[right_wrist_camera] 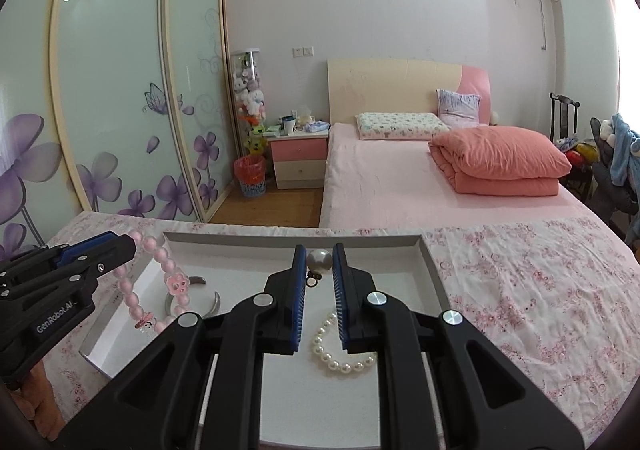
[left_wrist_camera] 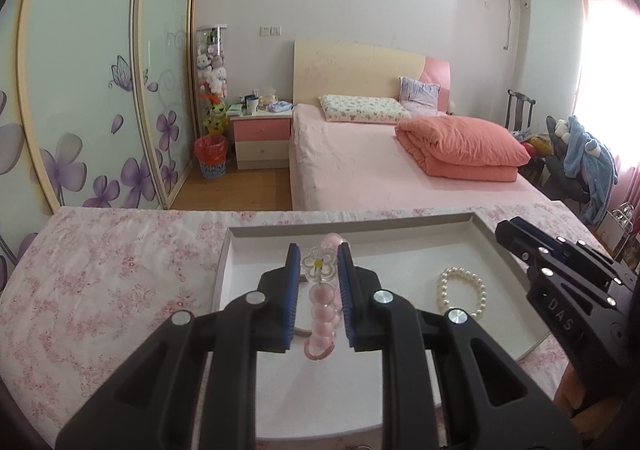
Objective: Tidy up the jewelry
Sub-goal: 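Lift the pink bracelet with the left tool while the right tool carries the pearl piece to the tray, then open the left tool over the tray while the right tool releases the pearl piece there, then move the right tool toward the thin silver bangle on the bedspread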
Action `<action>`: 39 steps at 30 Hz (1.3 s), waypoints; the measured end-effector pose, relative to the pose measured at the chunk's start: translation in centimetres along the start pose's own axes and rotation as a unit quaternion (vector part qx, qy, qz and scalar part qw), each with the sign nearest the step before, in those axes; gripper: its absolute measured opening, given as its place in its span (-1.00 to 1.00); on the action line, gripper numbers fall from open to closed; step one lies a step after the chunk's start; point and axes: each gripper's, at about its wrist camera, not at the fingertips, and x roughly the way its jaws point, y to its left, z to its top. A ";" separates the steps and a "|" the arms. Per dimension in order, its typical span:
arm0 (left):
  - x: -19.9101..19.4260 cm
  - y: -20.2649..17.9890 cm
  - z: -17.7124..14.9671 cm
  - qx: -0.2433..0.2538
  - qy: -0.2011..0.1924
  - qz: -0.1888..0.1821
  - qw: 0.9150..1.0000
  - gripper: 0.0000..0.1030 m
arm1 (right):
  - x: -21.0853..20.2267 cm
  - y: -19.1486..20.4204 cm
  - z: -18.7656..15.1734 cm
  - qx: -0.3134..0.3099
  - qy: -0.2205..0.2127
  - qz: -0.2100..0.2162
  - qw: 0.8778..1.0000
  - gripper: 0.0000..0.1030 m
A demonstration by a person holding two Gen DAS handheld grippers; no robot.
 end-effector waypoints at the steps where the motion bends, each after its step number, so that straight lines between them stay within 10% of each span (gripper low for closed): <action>1: 0.2 0.1 0.0 -0.001 0.001 0.001 1.000 -0.61 | 0.0 -0.1 0.0 0.002 0.003 0.000 1.000 -0.60; 3: 0.5 0.3 0.1 -0.003 0.002 0.000 1.000 -0.56 | 0.0 -0.3 -0.1 0.008 0.002 0.001 1.000 -0.19; 28: -2.1 2.4 -1.8 -0.025 0.012 0.006 1.000 -0.36 | -3.2 -2.0 -1.2 0.018 0.005 -0.004 1.000 -0.19; 39: -4.1 2.6 -4.7 -0.024 0.032 -0.001 0.999 -0.32 | -5.8 -2.7 -6.8 -0.011 0.109 0.003 0.994 -0.31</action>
